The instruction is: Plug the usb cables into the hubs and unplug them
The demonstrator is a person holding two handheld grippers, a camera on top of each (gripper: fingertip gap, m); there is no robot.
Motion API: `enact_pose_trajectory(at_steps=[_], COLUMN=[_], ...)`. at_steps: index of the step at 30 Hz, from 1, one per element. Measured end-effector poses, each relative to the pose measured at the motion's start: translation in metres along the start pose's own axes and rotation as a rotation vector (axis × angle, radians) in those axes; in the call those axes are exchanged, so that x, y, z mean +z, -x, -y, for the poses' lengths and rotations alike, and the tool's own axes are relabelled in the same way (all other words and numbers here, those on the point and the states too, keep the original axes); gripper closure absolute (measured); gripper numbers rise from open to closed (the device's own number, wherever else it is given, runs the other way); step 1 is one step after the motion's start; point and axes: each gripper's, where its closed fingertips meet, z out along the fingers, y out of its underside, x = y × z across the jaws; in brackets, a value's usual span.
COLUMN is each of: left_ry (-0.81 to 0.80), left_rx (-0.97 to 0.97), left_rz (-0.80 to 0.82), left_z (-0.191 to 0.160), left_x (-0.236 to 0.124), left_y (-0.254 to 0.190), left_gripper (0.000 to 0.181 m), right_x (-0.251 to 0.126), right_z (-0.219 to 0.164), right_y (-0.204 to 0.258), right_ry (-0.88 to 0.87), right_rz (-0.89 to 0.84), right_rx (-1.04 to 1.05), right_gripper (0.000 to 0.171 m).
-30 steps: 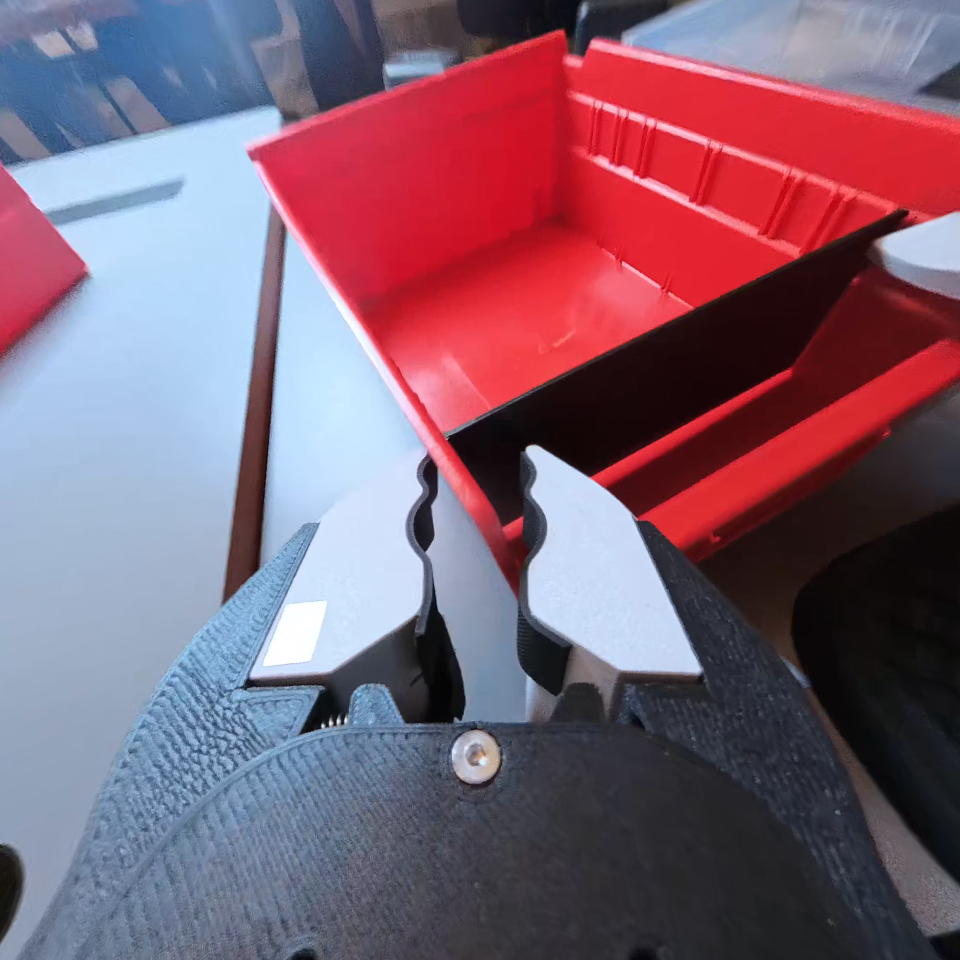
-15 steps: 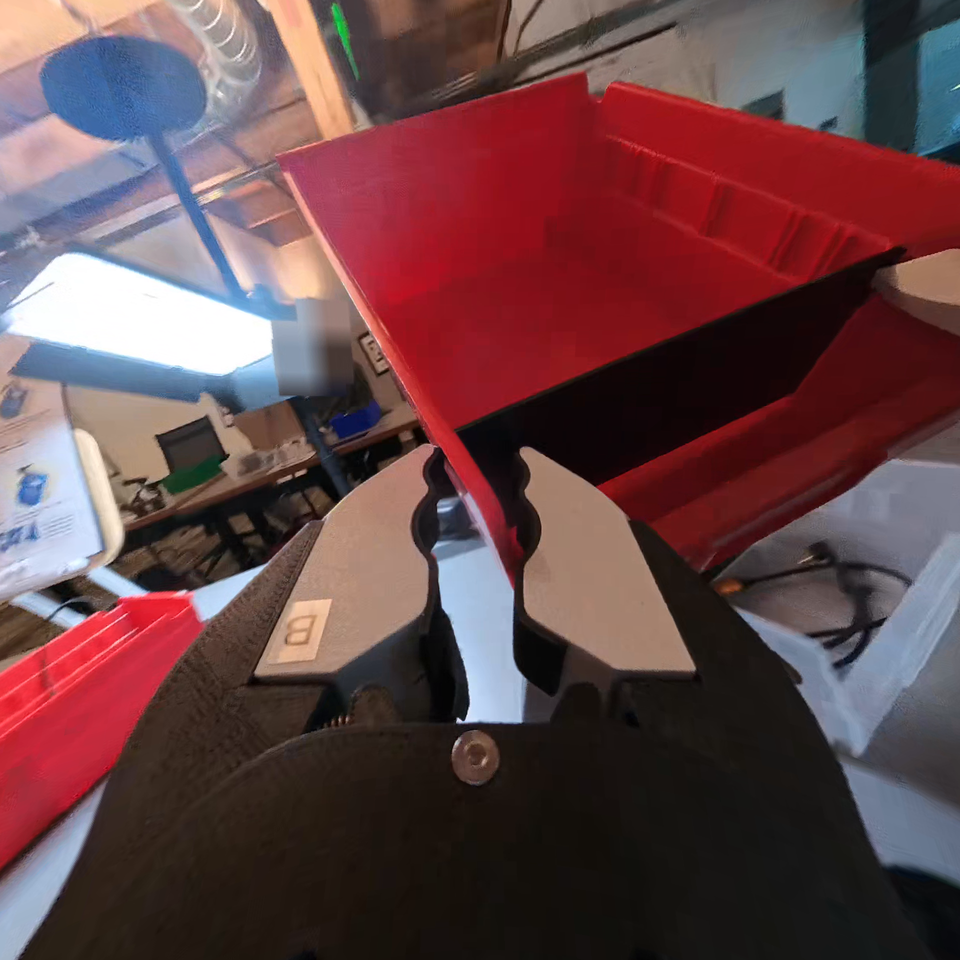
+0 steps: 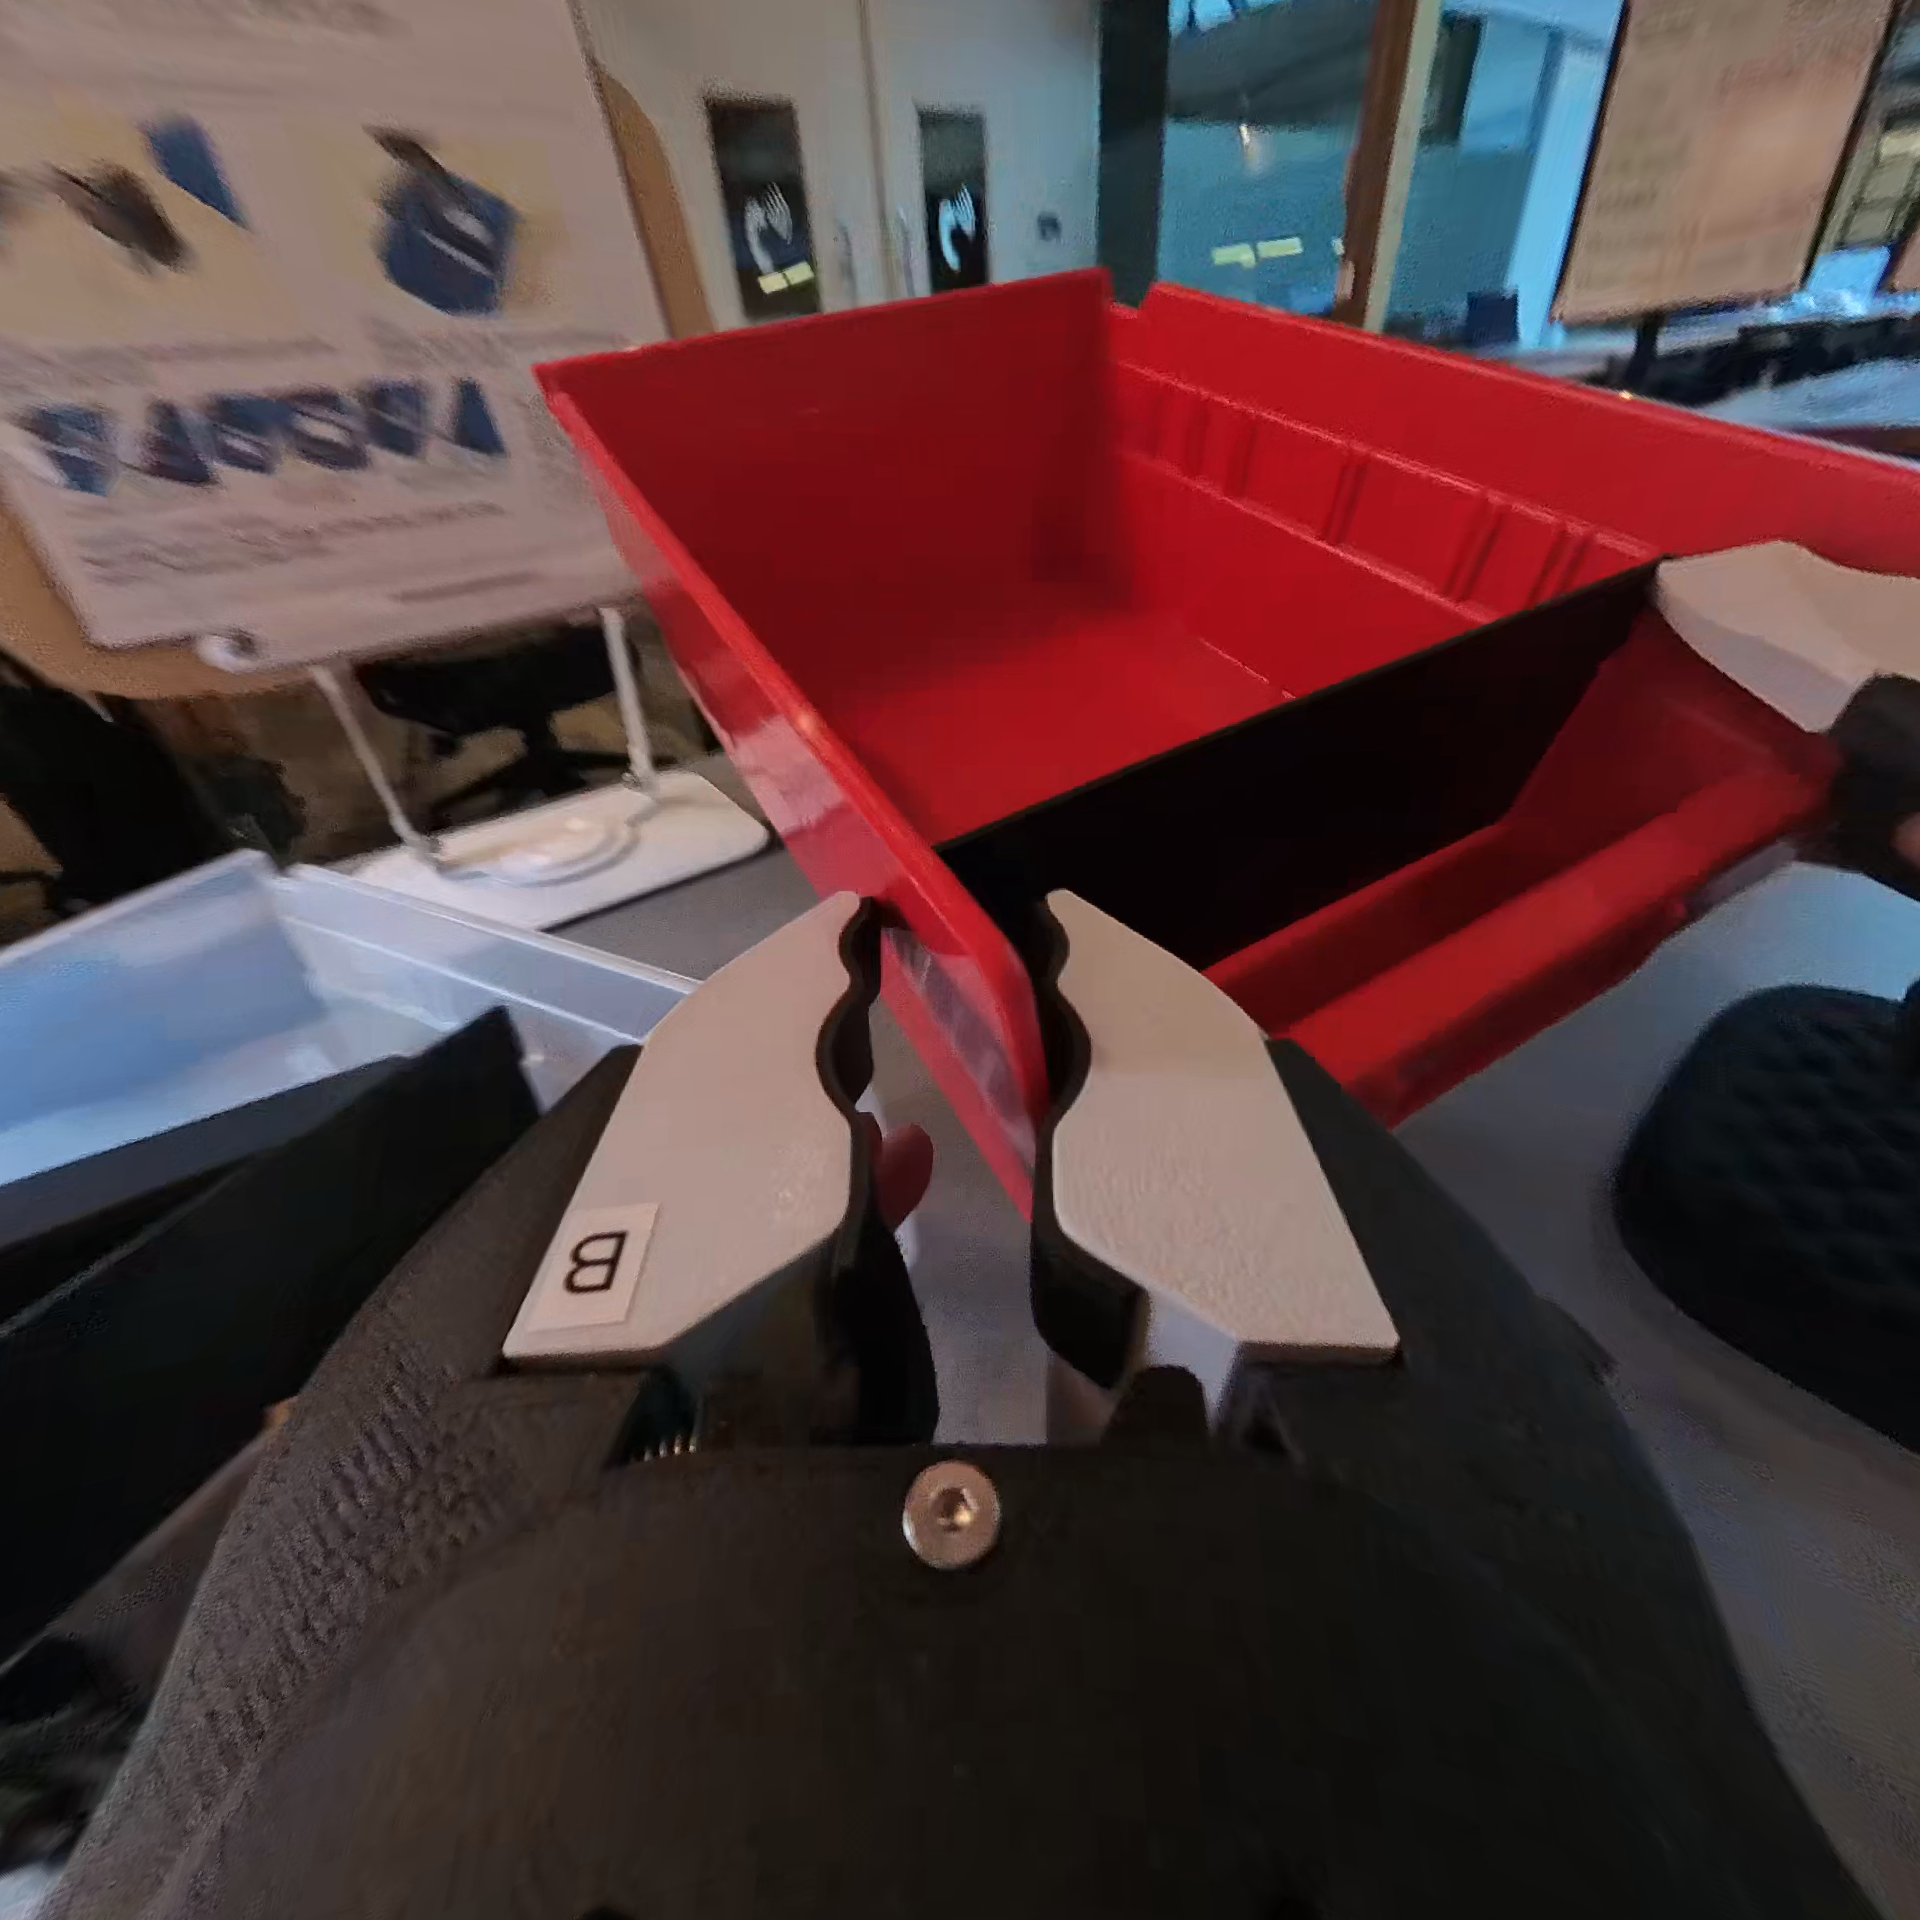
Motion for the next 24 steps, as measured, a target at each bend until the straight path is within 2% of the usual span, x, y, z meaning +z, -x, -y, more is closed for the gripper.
enact_pose_trajectory(at_steps=[4,9,11,13,15,16,17,18,21,24], left_ry=[0.128,0.23,0.239,0.172,0.12,0.097,0.077,0.06,0.101,0.222], left_rx=[0.046,0.045,0.018,-0.004,-0.013,-0.011,-0.001,0.015,0.063,0.122], left_rz=[-0.069,-0.129,-0.168,-0.2,-0.224,-0.226,-0.226,-0.226,-0.214,-0.242], left_z=[-0.03,-0.06,-0.066,-0.056,-0.044,-0.037,-0.03,-0.024,-0.023,-0.04], left_x=[0.029,0.047,0.048,0.044,0.035,0.028,0.019,0.01,-0.018,-0.043], left_y=[-0.029,-0.045,-0.048,-0.05,-0.051,-0.049,-0.046,-0.041,-0.017,0.006], left_gripper=[0.15,0.147,0.143,0.141,0.133,0.125,0.119,0.114,0.106,0.104], right_x=[0.01,0.013,0.014,0.015,0.014,0.014,0.014,0.012,-0.004,-0.023], right_z=[-0.044,-0.084,-0.098,-0.099,-0.1,-0.098,-0.09,-0.079,-0.046,-0.025], right_y=[-0.023,-0.029,-0.027,-0.031,-0.025,-0.025,-0.03,-0.039,-0.076,-0.105], right_ry=[0.129,0.249,0.298,0.261,0.267,0.258,0.199,0.115,-0.151,-0.311], right_rz=[0.028,0.052,0.073,0.073,0.151,0.173,0.153,0.12,-0.021,-0.122], right_rx=[-0.01,0.011,0.045,0.103,0.178,0.208,0.235,0.263,0.372,0.445], right_gripper=[0.163,0.163,0.162,0.159,0.146,0.127,0.111,0.107,0.1,0.103])
